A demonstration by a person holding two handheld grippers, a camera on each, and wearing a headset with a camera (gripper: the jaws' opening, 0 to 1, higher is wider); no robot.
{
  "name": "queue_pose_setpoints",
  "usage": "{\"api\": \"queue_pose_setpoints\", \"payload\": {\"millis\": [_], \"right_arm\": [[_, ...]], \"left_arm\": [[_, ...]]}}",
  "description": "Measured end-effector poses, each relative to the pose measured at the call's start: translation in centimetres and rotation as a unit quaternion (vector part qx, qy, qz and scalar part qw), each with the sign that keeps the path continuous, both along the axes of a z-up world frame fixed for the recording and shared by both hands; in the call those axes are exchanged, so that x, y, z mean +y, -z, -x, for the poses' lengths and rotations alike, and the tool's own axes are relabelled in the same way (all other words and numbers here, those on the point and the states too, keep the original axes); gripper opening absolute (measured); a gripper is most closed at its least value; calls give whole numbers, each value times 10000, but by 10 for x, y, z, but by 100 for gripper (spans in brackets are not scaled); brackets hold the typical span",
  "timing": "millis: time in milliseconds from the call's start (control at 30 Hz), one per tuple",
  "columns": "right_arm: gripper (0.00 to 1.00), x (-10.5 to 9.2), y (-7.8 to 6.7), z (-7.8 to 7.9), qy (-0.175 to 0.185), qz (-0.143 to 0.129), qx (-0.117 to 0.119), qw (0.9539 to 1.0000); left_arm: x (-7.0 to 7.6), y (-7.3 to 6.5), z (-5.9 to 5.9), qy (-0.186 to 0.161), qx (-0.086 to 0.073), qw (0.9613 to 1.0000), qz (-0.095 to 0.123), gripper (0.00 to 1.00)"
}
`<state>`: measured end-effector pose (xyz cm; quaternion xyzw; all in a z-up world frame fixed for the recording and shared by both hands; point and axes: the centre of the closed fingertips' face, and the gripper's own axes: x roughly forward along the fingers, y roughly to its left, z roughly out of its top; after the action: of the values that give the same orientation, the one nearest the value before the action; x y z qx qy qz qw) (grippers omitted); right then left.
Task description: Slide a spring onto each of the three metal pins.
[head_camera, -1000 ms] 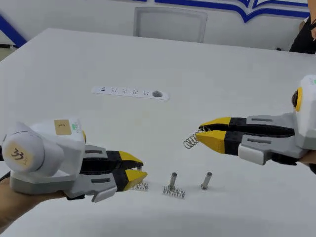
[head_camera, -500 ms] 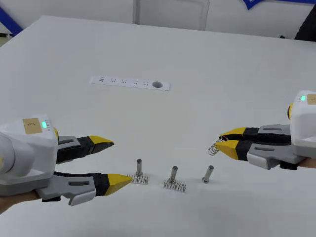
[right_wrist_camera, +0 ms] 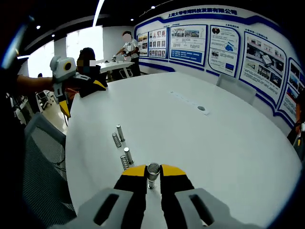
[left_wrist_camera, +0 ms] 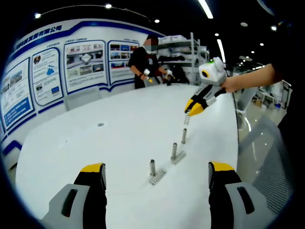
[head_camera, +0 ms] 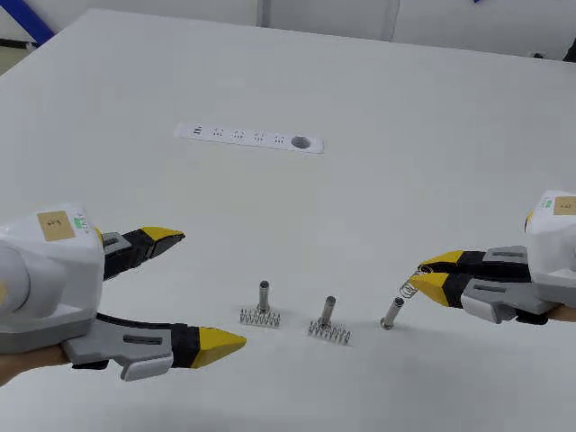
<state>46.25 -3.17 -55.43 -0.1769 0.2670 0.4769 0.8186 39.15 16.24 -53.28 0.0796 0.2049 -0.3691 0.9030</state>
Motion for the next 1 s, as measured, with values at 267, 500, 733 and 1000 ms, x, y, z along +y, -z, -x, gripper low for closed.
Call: {"api": "queue_pose_setpoints", "payload": {"millis": [267,500,733,1000], "right_arm": [[11,3,12,-1,-132,219,52,9997],[11,4,20,-3,-92,333,97,9994],[11,5,29,-1,-157,503,149,9985],[11,8,39,-1,-172,659,188,9975]], "left_arm": [[6,10,6,-53,207,9997,-97,95],[6,7,2,-116,184,9998,-27,95],[1,10,4,-33,237,9997,-50,95],[-2,14,6,3,320,9994,-89,94]]}}
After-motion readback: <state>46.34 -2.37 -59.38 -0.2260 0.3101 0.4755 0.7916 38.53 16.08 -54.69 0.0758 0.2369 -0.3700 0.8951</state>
